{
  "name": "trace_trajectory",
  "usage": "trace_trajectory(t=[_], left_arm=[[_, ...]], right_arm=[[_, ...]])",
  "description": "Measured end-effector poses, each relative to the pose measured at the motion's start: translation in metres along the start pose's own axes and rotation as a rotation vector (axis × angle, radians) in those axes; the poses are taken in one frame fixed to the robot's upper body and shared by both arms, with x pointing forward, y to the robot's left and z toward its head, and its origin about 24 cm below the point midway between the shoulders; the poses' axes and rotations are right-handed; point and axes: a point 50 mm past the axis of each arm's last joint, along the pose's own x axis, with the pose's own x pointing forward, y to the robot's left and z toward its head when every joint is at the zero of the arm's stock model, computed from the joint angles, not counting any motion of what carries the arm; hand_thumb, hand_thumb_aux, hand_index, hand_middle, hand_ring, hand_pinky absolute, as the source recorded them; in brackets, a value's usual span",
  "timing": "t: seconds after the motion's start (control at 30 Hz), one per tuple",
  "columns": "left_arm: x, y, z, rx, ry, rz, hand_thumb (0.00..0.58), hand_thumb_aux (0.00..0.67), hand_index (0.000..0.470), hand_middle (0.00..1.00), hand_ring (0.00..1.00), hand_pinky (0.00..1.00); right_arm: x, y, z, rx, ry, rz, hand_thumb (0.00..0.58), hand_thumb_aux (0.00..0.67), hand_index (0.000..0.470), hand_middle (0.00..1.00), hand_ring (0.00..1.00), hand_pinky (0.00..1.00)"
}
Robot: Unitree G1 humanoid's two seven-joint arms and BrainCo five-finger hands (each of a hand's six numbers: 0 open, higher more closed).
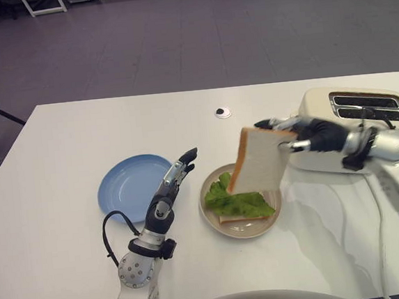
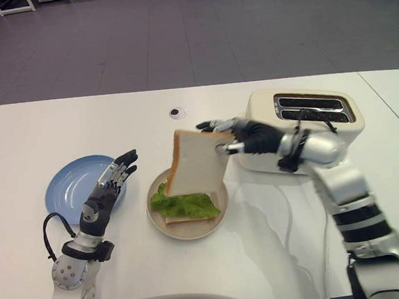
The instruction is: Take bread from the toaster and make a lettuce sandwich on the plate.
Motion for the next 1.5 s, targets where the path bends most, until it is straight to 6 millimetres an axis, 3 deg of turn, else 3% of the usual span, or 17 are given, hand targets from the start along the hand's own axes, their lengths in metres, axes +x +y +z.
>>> trace_trajectory(t=[0.07,0.17,0.33,0.43,0.5,0.6,0.8,0.97,1.0,1.03,1.07,1.27,1.33,1.37,1.5], left_arm=[[0.001,0.000,0.000,0.000,-0.002,-0.009,0.000,0.000,0.000,0.00,0.00,0.00],[0.001,-0.001,0.000,0.006,-0.002,-0.014,0.000,0.000,0.000,0.00,0.00,0.00],[0.002,-0.005,0.000,0.003,-0.003,-0.024,0.000,0.000,0.000,0.00,0.00,0.00],[0.002,-0.009,0.001,0.072,-0.008,-0.054,0.000,0.000,0.000,0.00,0.00,0.00],[0.003,-0.014,0.005,0.191,-0.031,-0.104,0.000,0.000,0.000,0.00,0.00,0.00],[0.003,-0.027,0.011,0.515,-0.075,-0.260,0.000,0.000,0.000,0.00,0.00,0.00],[0.008,-0.054,-0.015,1.031,-0.062,-0.595,0.000,0.000,0.000,0.00,0.00,0.00],[0.011,-0.059,-0.031,1.091,-0.032,-0.661,0.000,0.000,0.000,0.00,0.00,0.00],[0.011,-0.059,-0.032,1.085,-0.027,-0.659,0.000,0.000,0.000,0.00,0.00,0.00],[0.010,-0.058,-0.032,1.080,-0.023,-0.659,0.000,0.000,0.000,0.00,0.00,0.00],[0.010,-0.058,-0.032,1.078,-0.021,-0.660,0.000,0.000,0.000,0.00,0.00,0.00],[0.009,-0.060,-0.033,1.046,0.002,-0.655,0.000,0.000,0.000,0.00,0.00,0.00],[0.005,-0.061,-0.037,1.047,0.029,-0.690,0.000,0.000,0.000,0.00,0.00,0.00],[0.005,-0.061,-0.037,1.048,0.031,-0.692,0.000,0.000,0.000,0.00,0.00,0.00],[0.005,-0.061,-0.038,1.045,0.035,-0.699,0.000,0.000,0.000,0.00,0.00,0.00]], right_arm=[[0.012,0.022,-0.017,0.009,0.056,0.053,0.580,0.670,0.470,0.00,0.00,0.00],[0.016,0.032,-0.024,-0.025,0.092,0.090,0.580,0.670,0.470,0.00,0.00,0.00],[0.015,0.031,-0.039,-0.065,0.181,0.063,0.580,0.670,0.470,0.00,0.00,0.00],[0.018,0.028,-0.037,-0.102,0.178,0.037,0.580,0.670,0.470,0.00,0.00,0.00],[0.020,0.026,-0.036,-0.133,0.182,0.020,0.580,0.670,0.470,0.00,0.00,0.00],[0.022,0.026,-0.035,-0.187,0.179,0.016,0.580,0.670,0.470,0.00,0.00,0.00],[0.024,0.029,-0.034,-0.245,0.182,0.028,0.580,0.670,0.470,0.00,0.00,0.00],[0.023,0.031,-0.041,-0.248,0.224,0.028,0.580,0.670,0.470,0.00,0.00,0.00],[0.023,0.032,-0.041,-0.248,0.224,0.027,0.577,0.623,0.437,0.00,0.00,0.00],[0.024,0.033,-0.041,-0.250,0.223,0.026,0.164,0.102,0.072,0.00,0.00,0.00],[0.025,0.033,-0.041,-0.251,0.223,0.024,0.000,0.000,0.000,0.00,0.00,0.00],[0.028,0.020,-0.035,-0.230,0.145,-0.162,0.000,0.000,0.000,0.00,0.00,0.00],[0.023,-0.010,0.014,-0.308,-0.105,-0.335,0.000,0.000,0.000,0.00,0.00,0.00],[0.021,-0.014,0.027,-0.345,-0.170,-0.354,0.000,0.000,0.000,0.00,0.00,0.00],[0.004,0.011,0.031,-0.376,-0.271,-0.287,0.000,0.000,0.000,0.00,0.00,0.00]])
